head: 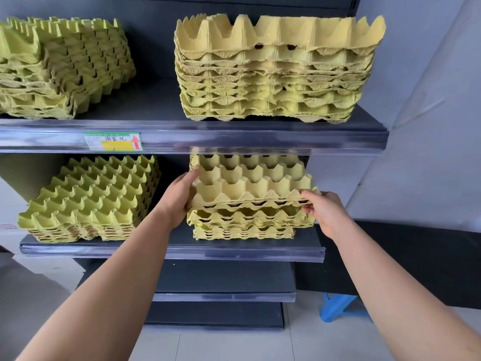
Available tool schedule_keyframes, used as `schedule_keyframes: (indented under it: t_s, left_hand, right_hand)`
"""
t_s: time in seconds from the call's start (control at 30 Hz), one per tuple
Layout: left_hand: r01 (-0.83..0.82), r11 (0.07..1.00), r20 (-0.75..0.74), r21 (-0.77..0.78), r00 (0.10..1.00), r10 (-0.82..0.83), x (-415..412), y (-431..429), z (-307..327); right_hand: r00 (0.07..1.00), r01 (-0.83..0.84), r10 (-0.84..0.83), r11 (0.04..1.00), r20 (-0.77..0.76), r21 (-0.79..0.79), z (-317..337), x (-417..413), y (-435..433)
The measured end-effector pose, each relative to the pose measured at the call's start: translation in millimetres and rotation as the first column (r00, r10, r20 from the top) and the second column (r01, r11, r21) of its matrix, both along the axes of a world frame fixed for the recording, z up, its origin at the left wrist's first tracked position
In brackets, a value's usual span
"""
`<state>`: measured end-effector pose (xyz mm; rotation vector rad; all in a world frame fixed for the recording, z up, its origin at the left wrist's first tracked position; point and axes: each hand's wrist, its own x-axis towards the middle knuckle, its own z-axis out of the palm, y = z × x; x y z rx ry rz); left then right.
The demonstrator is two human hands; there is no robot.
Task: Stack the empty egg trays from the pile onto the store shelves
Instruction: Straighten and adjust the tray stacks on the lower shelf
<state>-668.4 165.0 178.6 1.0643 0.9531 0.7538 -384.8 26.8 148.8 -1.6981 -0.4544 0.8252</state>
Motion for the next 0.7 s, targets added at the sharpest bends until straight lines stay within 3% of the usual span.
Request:
schedule_keyframes:
  t_s: [0.1,0.27,0.43,0.57,0.7]
  left_hand:
    - [0.063,0.998,-0.065,0.028,0.996,-0.061,1,8,-12]
    - [0.011,0.997,-0.126,0.077,0.992,-0.001,5,21,-26]
    - [0.03,0.983,-0.332,0.183,0.943,0.033,-2,16,-40]
    - [0.008,0.966,-0.447,0.259,0.887,0.113,4,12,-44]
    - [-0.068,0.986,-0.406,0.153,0.905,0.125,-3,8,-48]
  right_hand:
    - [0.998,-0.016,0.015,1.0,0.062,0.016,0,0,-2]
    - [0.957,-0.086,0.111,0.991,0.269,-0.102,-1,-7,-11]
    - [0.889,-0.144,0.222,0.966,0.401,-0.214,-11,-14,-8]
    - [0.879,-0.187,0.279,0.948,0.387,-0.258,-21,-14,-2]
    - [0.918,-0.196,0.254,0.958,0.304,-0.208,-23,-9,-1]
